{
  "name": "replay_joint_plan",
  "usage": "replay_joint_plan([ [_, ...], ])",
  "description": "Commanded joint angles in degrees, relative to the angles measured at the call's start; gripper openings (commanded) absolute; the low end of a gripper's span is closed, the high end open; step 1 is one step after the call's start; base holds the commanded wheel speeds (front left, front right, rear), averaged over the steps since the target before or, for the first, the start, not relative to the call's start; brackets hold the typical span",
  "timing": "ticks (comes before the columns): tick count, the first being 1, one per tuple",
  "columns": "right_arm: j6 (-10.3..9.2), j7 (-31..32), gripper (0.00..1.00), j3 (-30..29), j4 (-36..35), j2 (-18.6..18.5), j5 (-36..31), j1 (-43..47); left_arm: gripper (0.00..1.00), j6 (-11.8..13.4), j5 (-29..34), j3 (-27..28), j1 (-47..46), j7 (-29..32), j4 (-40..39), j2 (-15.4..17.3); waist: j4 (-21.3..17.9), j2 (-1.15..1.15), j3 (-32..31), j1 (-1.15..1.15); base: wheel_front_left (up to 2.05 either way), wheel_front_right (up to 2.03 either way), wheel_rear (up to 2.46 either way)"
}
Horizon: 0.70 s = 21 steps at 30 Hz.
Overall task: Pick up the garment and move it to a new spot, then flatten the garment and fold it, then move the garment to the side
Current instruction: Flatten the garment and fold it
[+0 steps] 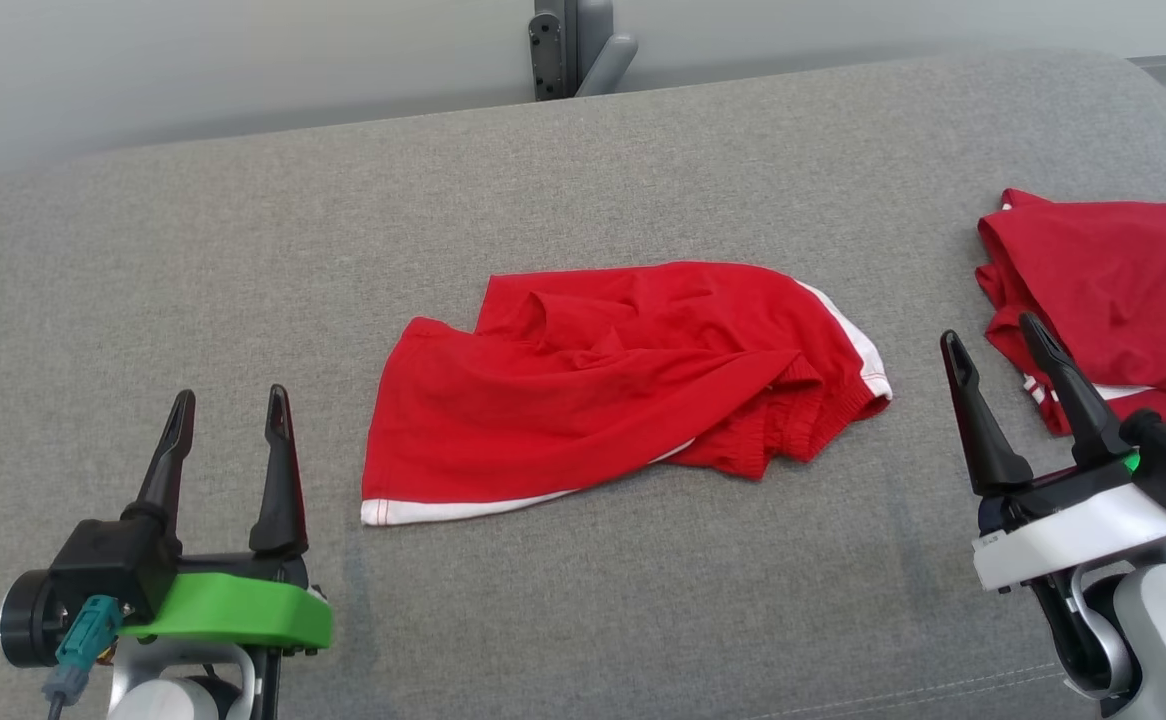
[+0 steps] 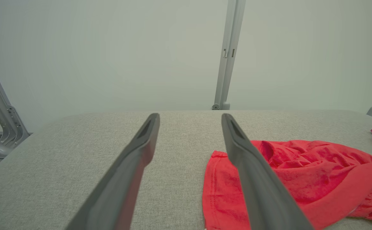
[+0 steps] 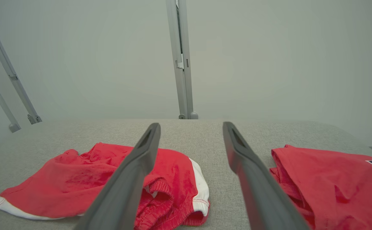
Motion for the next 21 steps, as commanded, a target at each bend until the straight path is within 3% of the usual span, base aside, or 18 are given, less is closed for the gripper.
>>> replay_joint_plan([
  [1,-0.03,-0.2,1.00,0.0,0.4,0.1,0.1,0.4,1.00,0.4,-0.1,0.0,0.4,0.2,-0.3,0.5,0.1,0.00,0.1,0.00,0.00,0.00,0.00],
  [21,-0.03,0.3,1.00,2.6,2.6,-0.8,1.2,-0.8,1.00,0.6,-0.2,-0.6,-1.5,0.2,-1.0,0.8,0.3,0.00,2.3,0.00,0.00,0.00,0.00],
])
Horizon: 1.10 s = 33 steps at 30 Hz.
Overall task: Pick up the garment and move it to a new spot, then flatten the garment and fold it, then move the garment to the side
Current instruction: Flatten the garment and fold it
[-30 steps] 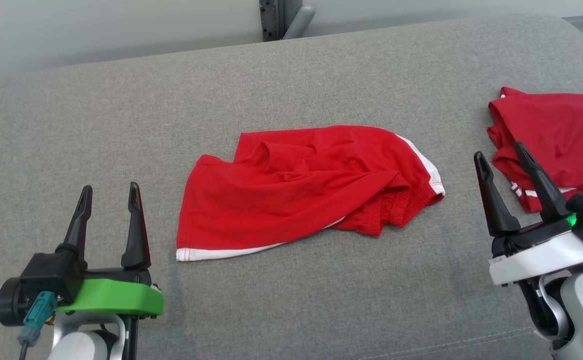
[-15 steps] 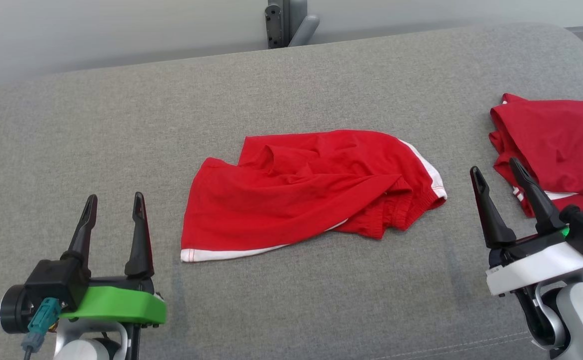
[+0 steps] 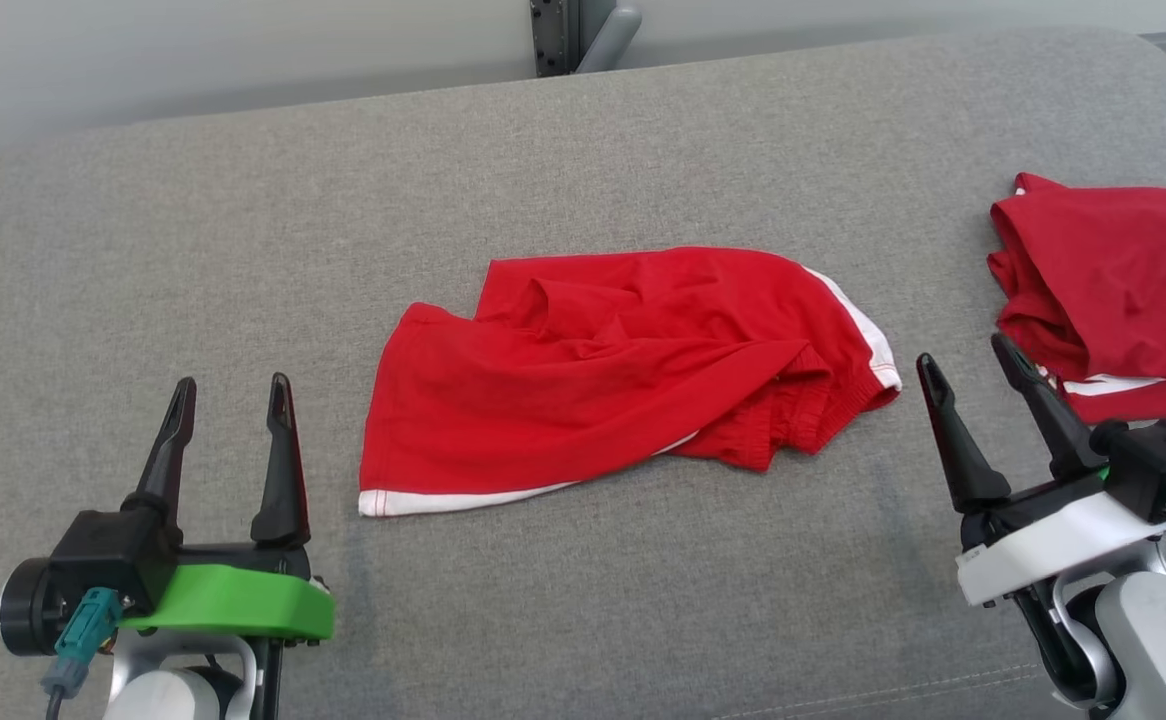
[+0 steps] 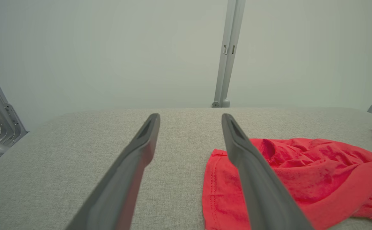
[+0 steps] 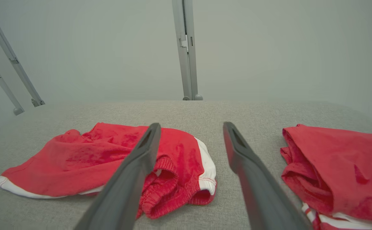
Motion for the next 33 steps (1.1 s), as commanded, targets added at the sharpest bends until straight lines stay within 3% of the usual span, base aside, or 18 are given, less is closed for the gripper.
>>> replay_joint_plan([
  [1,-0.03,0.2,1.00,0.7,0.5,-0.4,0.5,-0.7,1.00,0.1,-0.1,0.0,-1.0,-0.1,-0.1,0.3,0.1,0.00,1.0,0.00,0.00,0.00,0.00],
  [22,-0.03,0.2,1.00,13.4,15.4,-1.1,-1.3,-14.6,1.00,-2.1,0.3,-2.5,-8.0,-2.2,3.1,-1.9,2.7,0.00,9.8,0.00,0.00,0.00,0.00],
  [23,-0.03,0.1,0.90,13.3,16.2,-1.0,-1.6,-15.3,1.00,-2.1,0.3,-2.6,-8.2,-2.3,3.3,-1.9,2.7,0.00,9.9,0.00,0.00,0.00,0.00],
  [24,-0.03,0.0,0.39,13.6,16.7,-0.8,-1.8,-15.7,1.00,-2.2,0.3,-2.6,-8.4,-2.2,3.5,-2.0,2.6,0.00,10.0,0.00,0.00,0.00,0.00],
  [25,-0.03,-0.1,0.00,14.0,17.1,-0.7,-2.2,-16.2,1.00,-2.3,0.3,-2.7,-8.6,-2.3,3.7,-2.0,2.6,0.00,10.0,0.00,0.00,0.00,0.00],
  [33,-0.03,-0.3,0.00,17.8,14.2,-3.1,-1.4,-15.9,1.00,-2.3,0.1,-2.5,-8.9,-2.8,4.4,-1.5,1.2,0.00,9.9,0.00,0.00,0.00,0.00],
])
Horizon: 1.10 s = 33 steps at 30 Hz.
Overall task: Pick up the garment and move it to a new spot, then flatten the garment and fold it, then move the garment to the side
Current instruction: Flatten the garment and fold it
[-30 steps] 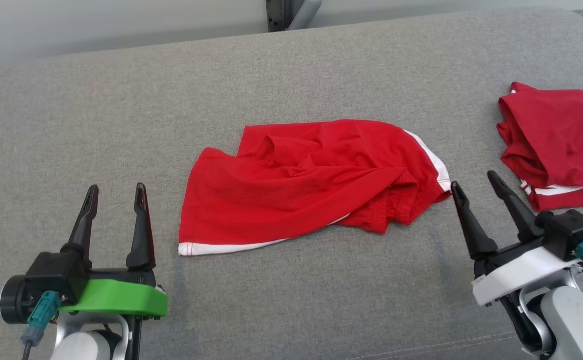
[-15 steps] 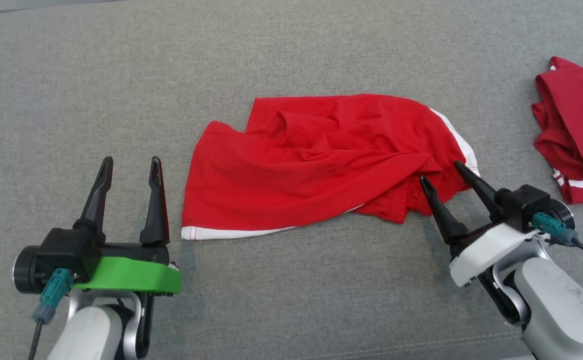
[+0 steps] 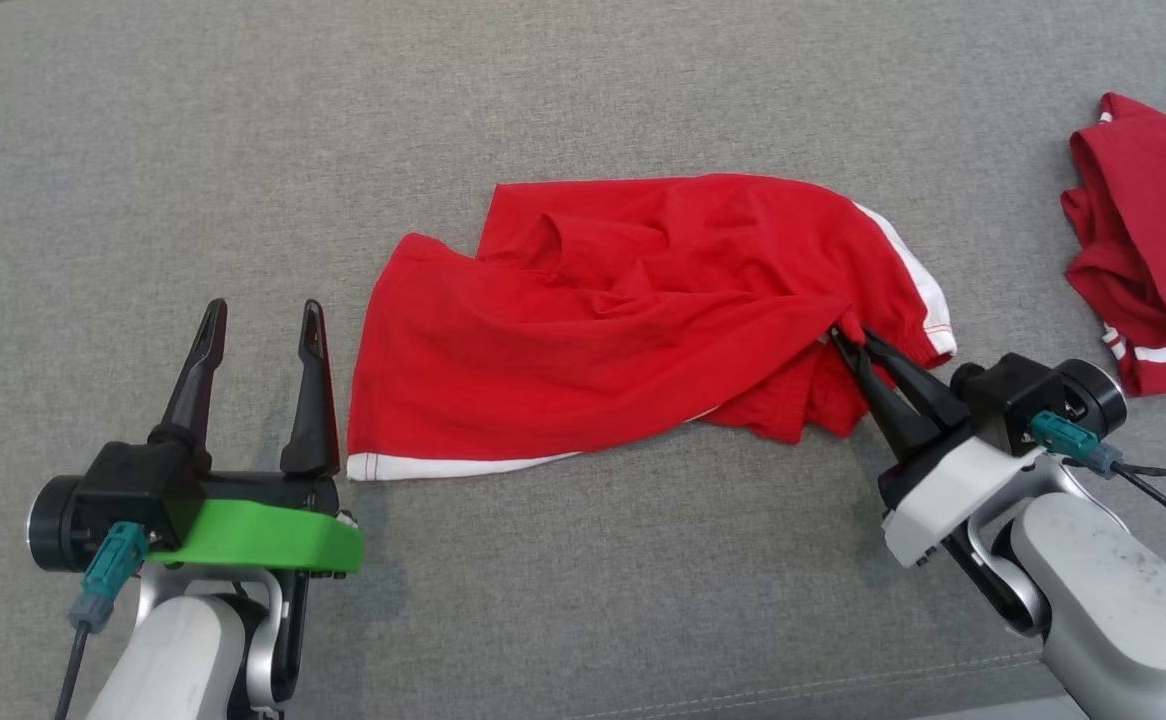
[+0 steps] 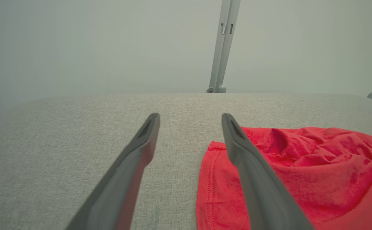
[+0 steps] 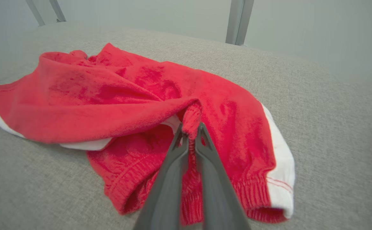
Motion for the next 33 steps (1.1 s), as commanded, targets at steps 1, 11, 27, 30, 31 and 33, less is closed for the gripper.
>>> replay_joint_plan([
  [1,-0.03,-0.2,0.00,0.8,-1.0,-0.9,0.4,0.7,1.00,0.0,-0.1,0.2,-0.5,-0.4,0.1,0.3,-0.6,0.00,-0.2,0.00,0.00,0.00,0.00],
  [11,-0.04,2.9,0.00,7.2,-20.1,-12.5,6.5,3.1,1.00,1.0,0.2,0.4,-0.2,0.5,-1.3,1.2,-3.5,0.00,-0.4,0.00,0.00,0.00,0.00],
  [27,-0.02,0.1,0.00,-0.4,-19.1,-7.9,27.1,-2.0,1.00,0.0,-0.1,-0.9,-2.1,0.8,-1.5,1.4,-1.4,0.00,1.3,0.00,0.00,0.00,0.00],
  [30,-0.01,-0.1,0.00,1.3,-12.4,-6.7,29.1,-4.8,1.00,-0.2,-0.1,-1.4,-2.7,0.6,-1.2,0.8,-0.2,0.00,2.0,0.00,0.00,0.00,0.00],
  [31,-0.01,-0.2,0.00,1.6,-10.1,-6.6,29.7,-5.7,1.00,-0.4,-0.1,-1.6,-3.0,0.5,-1.1,0.7,0.2,0.00,2.3,0.00,0.00,0.00,0.00],
  [33,-0.02,-0.2,0.00,2.9,-3.9,-5.6,30.6,-7.9,1.00,-0.6,0.0,-2.2,-3.9,0.2,-0.8,0.1,1.3,0.00,3.3,0.00,0.00,0.00,0.00],
])
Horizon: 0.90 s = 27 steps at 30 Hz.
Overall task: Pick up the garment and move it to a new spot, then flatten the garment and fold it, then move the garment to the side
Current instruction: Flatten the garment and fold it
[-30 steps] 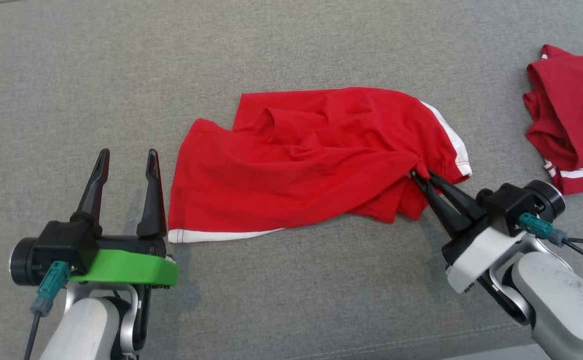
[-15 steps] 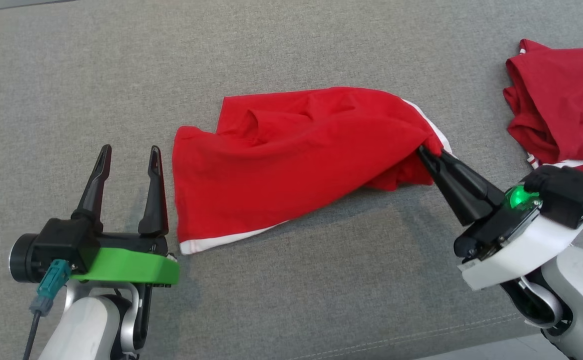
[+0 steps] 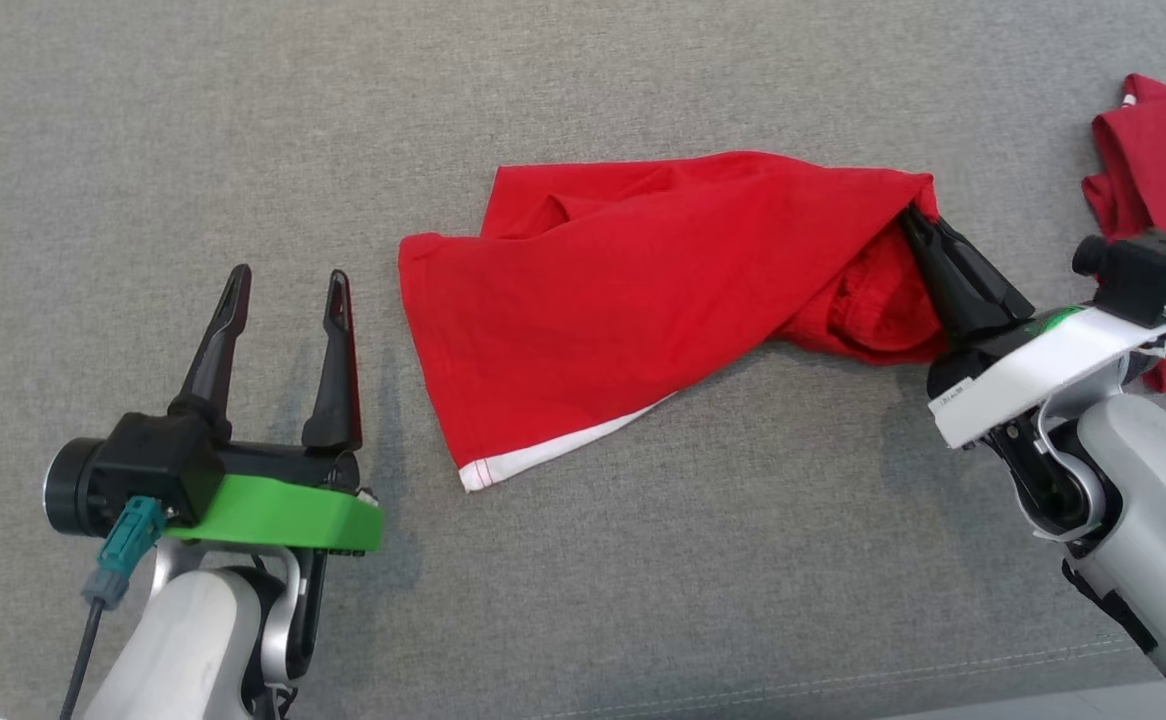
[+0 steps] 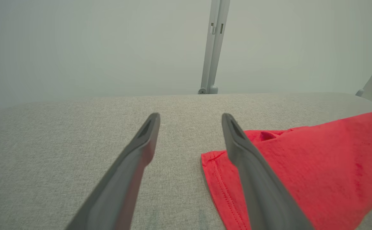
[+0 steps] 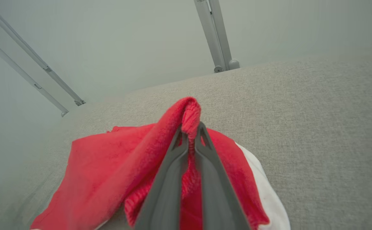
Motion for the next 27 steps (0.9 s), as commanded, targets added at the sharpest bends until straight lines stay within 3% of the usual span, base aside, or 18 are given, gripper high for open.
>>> replay_joint_plan([
  [1,-0.01,-0.2,0.00,0.6,3.6,0.7,0.4,-2.0,1.00,-0.4,0.1,-0.3,-1.4,-0.5,0.3,-0.4,1.6,0.00,1.6,0.00,0.00,0.00,0.00],
  [10,-0.01,-0.3,0.00,2.1,11.1,2.4,-1.2,-4.6,1.00,-0.9,0.0,-0.8,-2.6,-1.4,1.4,-0.9,2.4,0.00,2.8,0.00,0.00,0.00,0.00],
  [11,-0.01,-0.3,0.27,2.0,11.1,2.5,-1.7,-4.6,1.00,-0.9,0.1,-0.8,-2.7,-1.5,1.6,-0.8,2.2,0.00,2.7,0.00,0.00,0.00,0.00],
  [12,-0.01,-0.3,0.84,1.7,11.0,2.5,-2.4,-4.4,1.00,-0.9,0.0,-0.7,-2.6,-1.6,1.7,-0.8,2.1,0.00,2.6,0.00,0.00,0.00,0.00],
  [13,-0.01,-0.3,1.00,1.2,10.7,2.5,-3.0,-3.9,1.00,-0.9,0.0,-0.7,-2.6,-1.7,1.9,-0.7,1.9,0.00,2.3,0.00,0.00,0.00,0.00],
  [21,-0.01,-0.3,1.00,-3.8,5.5,1.7,-9.5,3.4,1.00,-0.2,-0.7,0.0,-1.0,-2.0,2.3,-0.2,0.0,0.00,-0.5,0.00,0.00,0.00,0.00],
  [27,-0.01,-0.3,1.00,-13.5,-1.8,3.6,-17.8,8.9,1.00,0.8,-1.0,1.0,0.6,-1.7,1.5,1.0,-2.2,0.00,-2.6,0.00,0.00,0.00,0.00],
])
